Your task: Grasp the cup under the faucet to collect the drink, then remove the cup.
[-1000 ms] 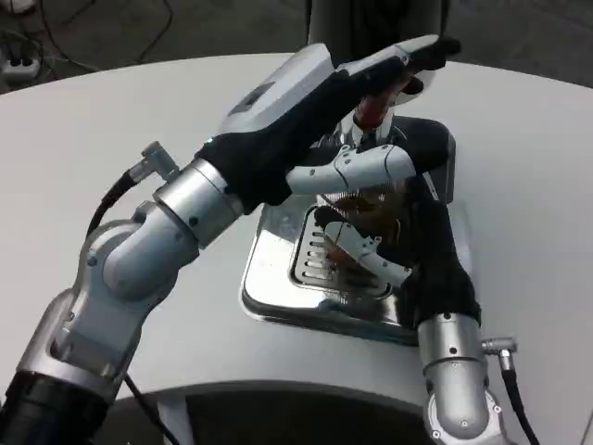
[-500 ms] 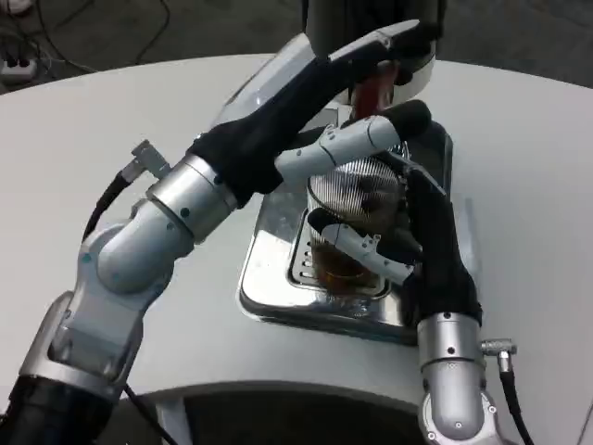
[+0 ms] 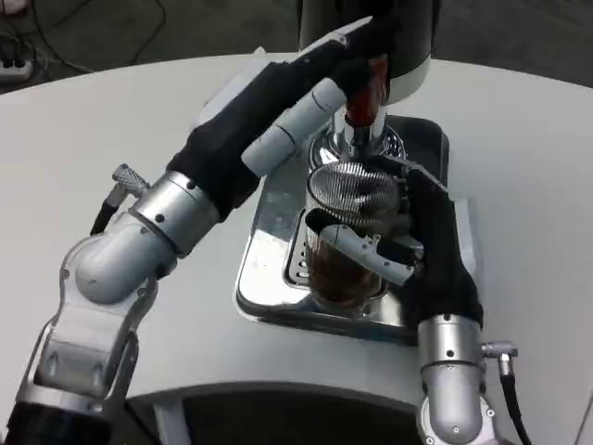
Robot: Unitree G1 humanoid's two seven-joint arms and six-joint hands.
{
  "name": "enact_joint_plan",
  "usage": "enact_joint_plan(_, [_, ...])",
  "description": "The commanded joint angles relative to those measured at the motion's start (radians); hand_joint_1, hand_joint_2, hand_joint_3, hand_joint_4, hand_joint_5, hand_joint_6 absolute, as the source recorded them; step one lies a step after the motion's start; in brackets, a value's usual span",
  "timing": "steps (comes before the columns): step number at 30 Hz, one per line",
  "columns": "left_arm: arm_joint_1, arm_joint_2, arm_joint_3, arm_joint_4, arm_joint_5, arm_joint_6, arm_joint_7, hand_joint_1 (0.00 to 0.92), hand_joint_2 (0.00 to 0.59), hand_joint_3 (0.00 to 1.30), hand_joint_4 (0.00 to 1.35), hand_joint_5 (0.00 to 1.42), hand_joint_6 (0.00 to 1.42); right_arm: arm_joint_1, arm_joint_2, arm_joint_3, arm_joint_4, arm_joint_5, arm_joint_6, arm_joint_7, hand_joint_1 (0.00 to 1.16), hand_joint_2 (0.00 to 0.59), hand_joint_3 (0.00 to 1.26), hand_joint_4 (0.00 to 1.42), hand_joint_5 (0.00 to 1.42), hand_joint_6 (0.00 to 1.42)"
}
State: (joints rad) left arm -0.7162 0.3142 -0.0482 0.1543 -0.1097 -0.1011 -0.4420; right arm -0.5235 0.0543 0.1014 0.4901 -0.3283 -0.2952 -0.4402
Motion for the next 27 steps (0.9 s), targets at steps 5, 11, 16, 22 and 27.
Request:
enact_joint_plan(5, [0.027, -0.070, 0.071, -0.007, -0.155, 0.116, -0.023, 0.000, 0.120, 0.00, 0.00, 0.09, 0.05, 0.048, 0.002, 0.008, -0.075, -0.008, 0.023, 0.008, 0.91, 0.139, 0.73, 0.84, 1.04, 1.02])
enact_joint_plan(11, [0.060, -0.064, 0.075, -0.056, -0.158, 0.116, -0.030, 0.000, 0.123, 0.00, 0.00, 0.07, 0.04, 0.065, -0.003, 0.005, -0.097, -0.005, 0.030, 0.015, 0.91, 0.139, 0.73, 0.85, 1.04, 1.02])
enact_joint_plan(16, [0.095, -0.046, 0.080, -0.132, -0.155, 0.125, -0.032, 0.000, 0.124, 0.00, 0.00, 0.07, 0.03, 0.076, -0.004, 0.007, -0.116, -0.005, 0.031, 0.019, 0.91, 0.139, 0.73, 0.85, 1.04, 1.03])
enact_joint_plan(22, [0.140, -0.017, 0.081, -0.237, -0.148, 0.140, -0.032, 0.000, 0.124, 0.00, 0.00, 0.06, 0.03, 0.109, -0.001, 0.012, -0.158, -0.005, 0.034, 0.027, 0.91, 0.139, 0.74, 0.85, 1.04, 1.03])
enact_joint_plan(27, [0.154, -0.003, 0.087, -0.289, -0.158, 0.152, -0.030, 0.000, 0.124, 0.00, 0.00, 0.06, 0.03, 0.130, 0.004, 0.022, -0.178, -0.010, 0.037, 0.030, 0.91, 0.139, 0.74, 0.85, 1.04, 1.04])
